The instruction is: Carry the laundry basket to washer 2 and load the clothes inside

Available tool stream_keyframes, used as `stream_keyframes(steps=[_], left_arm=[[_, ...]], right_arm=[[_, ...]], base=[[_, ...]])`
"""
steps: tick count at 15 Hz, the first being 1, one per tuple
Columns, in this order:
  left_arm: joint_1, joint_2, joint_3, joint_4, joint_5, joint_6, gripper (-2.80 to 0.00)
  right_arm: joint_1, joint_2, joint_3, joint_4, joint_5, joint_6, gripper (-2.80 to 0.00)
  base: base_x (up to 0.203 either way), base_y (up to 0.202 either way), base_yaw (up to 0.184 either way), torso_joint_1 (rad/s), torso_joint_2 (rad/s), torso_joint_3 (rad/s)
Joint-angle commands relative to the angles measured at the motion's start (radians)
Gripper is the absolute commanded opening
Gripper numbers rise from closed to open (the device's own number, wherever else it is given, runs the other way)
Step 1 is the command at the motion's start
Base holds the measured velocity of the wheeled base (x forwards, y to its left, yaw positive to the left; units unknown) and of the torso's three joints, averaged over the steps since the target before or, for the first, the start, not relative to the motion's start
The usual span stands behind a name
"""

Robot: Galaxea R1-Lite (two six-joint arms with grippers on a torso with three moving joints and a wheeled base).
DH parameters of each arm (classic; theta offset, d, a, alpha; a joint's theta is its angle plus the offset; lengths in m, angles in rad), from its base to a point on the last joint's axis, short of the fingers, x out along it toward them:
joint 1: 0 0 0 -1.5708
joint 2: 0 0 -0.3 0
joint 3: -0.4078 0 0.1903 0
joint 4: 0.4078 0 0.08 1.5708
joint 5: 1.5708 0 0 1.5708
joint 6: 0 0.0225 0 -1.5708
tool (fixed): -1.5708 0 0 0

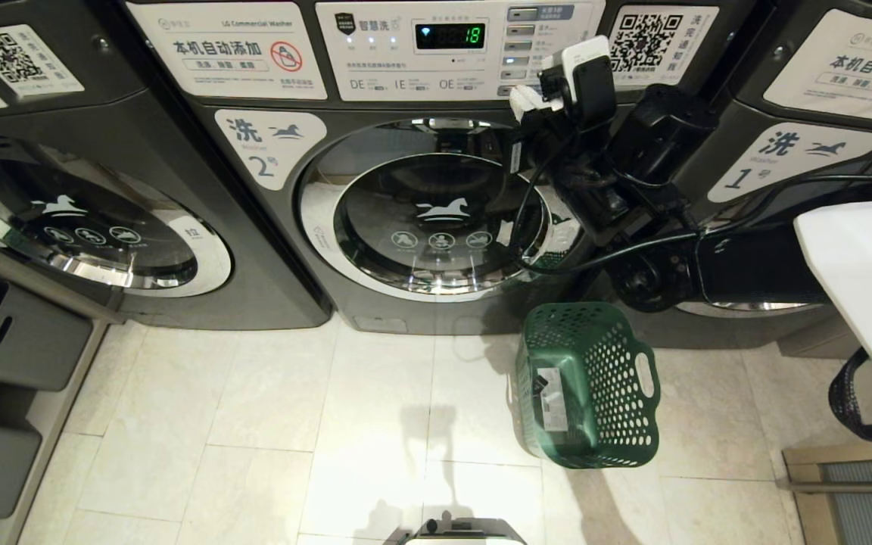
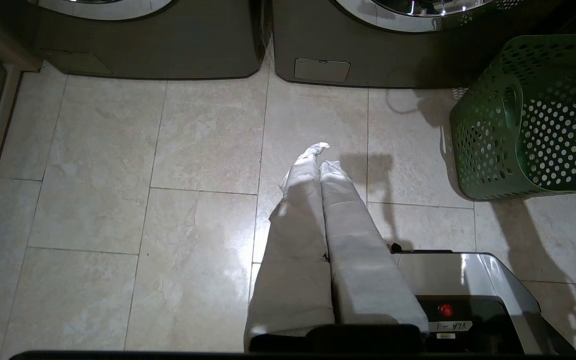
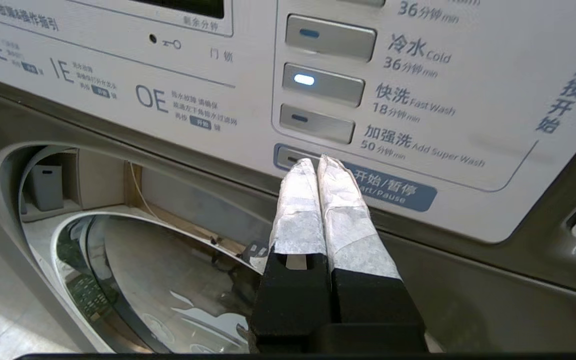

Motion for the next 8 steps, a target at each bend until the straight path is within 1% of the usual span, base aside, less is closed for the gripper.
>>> stream_keyframes(steps=[1, 8], left_arm=[[0.000, -0.002, 0.000, 0.001, 0.000, -0.001, -2.80], [0.000, -0.002, 0.000, 0.001, 0.000, -0.001, -2.80]], right_arm=[[-0.001, 0.007, -0.010, -0.003, 0.000, -0.002, -2.80], [0.000, 0.047, -0.073, 0.015, 0.004, 0.002, -2.80]], base=[[0.000, 0.000, 0.000, 0.000, 0.00, 0.000], [0.000, 0.000, 0.000, 0.000, 0.00, 0.000]])
